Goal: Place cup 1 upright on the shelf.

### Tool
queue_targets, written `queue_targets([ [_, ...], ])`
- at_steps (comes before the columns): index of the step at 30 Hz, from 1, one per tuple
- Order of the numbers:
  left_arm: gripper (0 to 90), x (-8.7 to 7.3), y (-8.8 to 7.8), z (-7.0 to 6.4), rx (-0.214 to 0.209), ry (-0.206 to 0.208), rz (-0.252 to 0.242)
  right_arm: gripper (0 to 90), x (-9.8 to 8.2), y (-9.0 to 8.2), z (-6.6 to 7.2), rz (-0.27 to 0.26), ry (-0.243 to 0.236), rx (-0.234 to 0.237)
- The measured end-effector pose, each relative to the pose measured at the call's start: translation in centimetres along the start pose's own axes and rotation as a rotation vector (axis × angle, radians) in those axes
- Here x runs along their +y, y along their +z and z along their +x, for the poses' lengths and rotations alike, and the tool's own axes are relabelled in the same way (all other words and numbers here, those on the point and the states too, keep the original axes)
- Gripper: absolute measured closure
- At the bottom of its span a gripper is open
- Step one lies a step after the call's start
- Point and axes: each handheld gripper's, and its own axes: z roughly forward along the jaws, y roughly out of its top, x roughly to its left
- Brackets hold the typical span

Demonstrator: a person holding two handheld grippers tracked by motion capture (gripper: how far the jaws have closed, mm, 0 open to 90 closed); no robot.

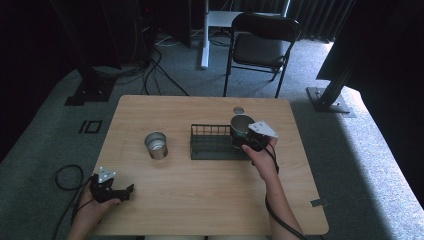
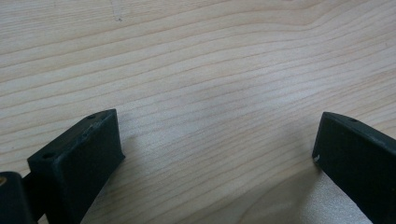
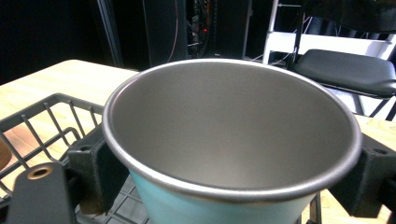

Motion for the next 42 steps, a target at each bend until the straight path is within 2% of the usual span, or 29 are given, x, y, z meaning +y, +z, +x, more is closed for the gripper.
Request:
queue_targets([
  [3,1.9,0.0,0.0,0.0,0.000,0.001,0.001,12.4,-0.1,-0.1,-0.1,-0.001,0.004,0.012],
  [5,1.9,0.0,0.0,0.0,0.000,0.001,0.001,12.1,-0.1,-0.1,-0.2,-0.004,-0.020,0.023],
  [9,1.9,0.0,0.0,0.0,0.000,0.001,0.001,10.9,-0.2,-0.2,-0.1,-0.007,-0.028,0.034],
  [10,1.9,0.0,0.0,0.0,0.000,0.000,0.000,10.9,-0.1,-0.3,0.0,-0.014,-0.018,0.039],
  [17,1.9,0.0,0.0,0.0,0.000,0.000,0.000,10.8,-0.2,-0.7,0.0,-0.016,-0.005,0.039],
  [28,1.9,0.0,0.0,0.0,0.000,0.001,0.001,10.8,-0.4,-1.4,-0.1,-0.014,-0.013,0.039],
  [42,1.9,0.0,0.0,0.0,0.000,0.001,0.001,10.8,-0.6,-2.6,-0.3,-0.012,-0.043,0.045],
])
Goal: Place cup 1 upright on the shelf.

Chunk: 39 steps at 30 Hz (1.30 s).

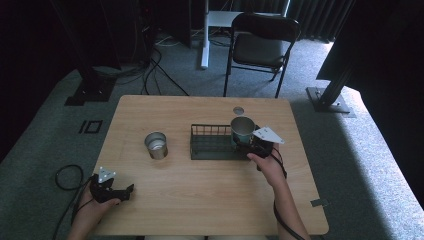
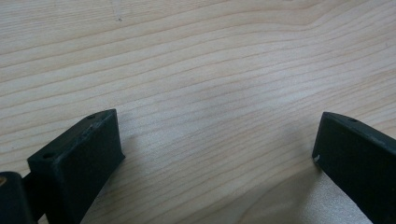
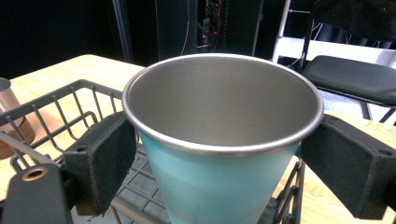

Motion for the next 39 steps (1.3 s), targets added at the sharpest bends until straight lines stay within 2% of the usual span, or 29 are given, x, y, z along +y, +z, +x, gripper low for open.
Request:
queue_targets([
  [10,1.9,0.0,0.0,0.0,0.000,0.000,0.000,10.9,-0.4,-0.9,-0.3,0.020,-0.012,0.008],
  [18,1.9,0.0,0.0,0.0,0.000,0.000,0.000,10.9,-0.8,-1.8,-0.9,0.020,0.013,0.005],
  [20,1.9,0.0,0.0,0.0,0.000,-0.001,-0.001,10.9,-0.9,-2.1,-1.0,0.018,-0.003,0.022],
  [22,1.9,0.0,0.0,0.0,0.000,0.000,0.000,10.9,-1.0,-2.4,-1.2,0.016,0.003,0.020],
  [30,1.9,0.0,0.0,0.0,0.000,0.001,0.000,10.9,-1.3,-3.7,-1.6,0.029,-0.022,0.040],
  [39,1.9,0.0,0.0,0.0,0.000,0.000,0.000,10.9,-1.8,-5.1,-2.1,0.033,-0.026,0.072],
])
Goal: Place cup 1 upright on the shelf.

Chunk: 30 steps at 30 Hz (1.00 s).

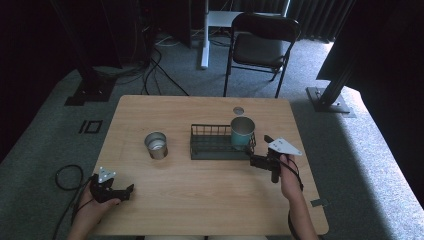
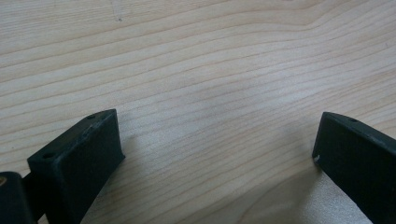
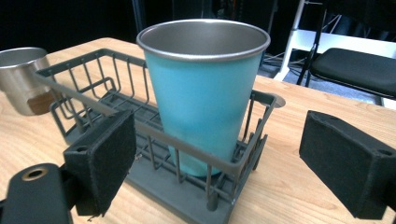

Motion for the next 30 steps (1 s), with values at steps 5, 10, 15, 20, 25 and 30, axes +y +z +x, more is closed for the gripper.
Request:
queue_targets([
  [5,1.9,0.0,0.0,0.0,0.000,0.000,0.000,10.9,-0.5,-0.7,-0.3,0.013,0.003,-0.003],
  [10,1.9,0.0,0.0,0.0,0.000,0.000,0.000,10.9,-1.0,-1.3,-0.7,0.017,0.013,0.007],
  [15,1.9,0.0,0.0,0.0,0.000,0.000,0.000,10.9,-1.7,-1.8,-1.1,0.033,0.024,0.012],
  [20,1.9,0.0,0.0,0.0,0.000,0.000,0.000,10.9,-2.4,-2.5,-1.6,0.044,0.030,0.014],
  [25,1.9,0.0,0.0,0.0,0.000,-0.001,-0.001,10.9,-3.2,-3.0,-1.8,0.068,0.032,0.022],
  [30,1.9,0.0,0.0,0.0,0.000,0.001,0.001,10.9,-4.1,-3.6,-2.1,0.093,0.044,0.026],
])
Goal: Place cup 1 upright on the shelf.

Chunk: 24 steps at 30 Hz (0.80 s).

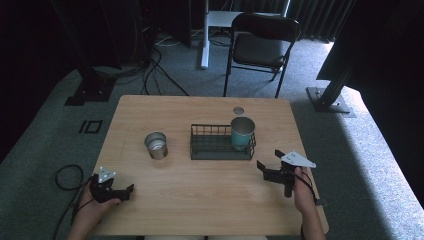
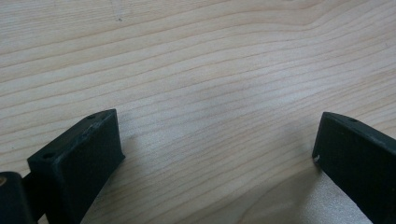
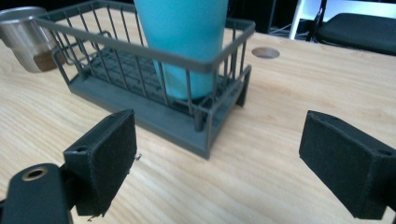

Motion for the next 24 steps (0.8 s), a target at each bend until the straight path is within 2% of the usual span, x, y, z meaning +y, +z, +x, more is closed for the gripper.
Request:
queue_targets([
  [12,1.9,0.0,0.0,0.0,0.000,0.000,-0.001,10.9,-2.1,-1.3,-0.8,0.053,0.023,-0.001],
  [18,1.9,0.0,0.0,0.0,0.000,0.000,-0.001,10.9,-3.0,-1.7,-0.9,0.107,-0.005,0.028],
  [24,1.9,0.0,0.0,0.0,0.000,0.000,-0.001,10.9,-3.8,-1.9,-0.8,0.149,-0.012,0.038],
])
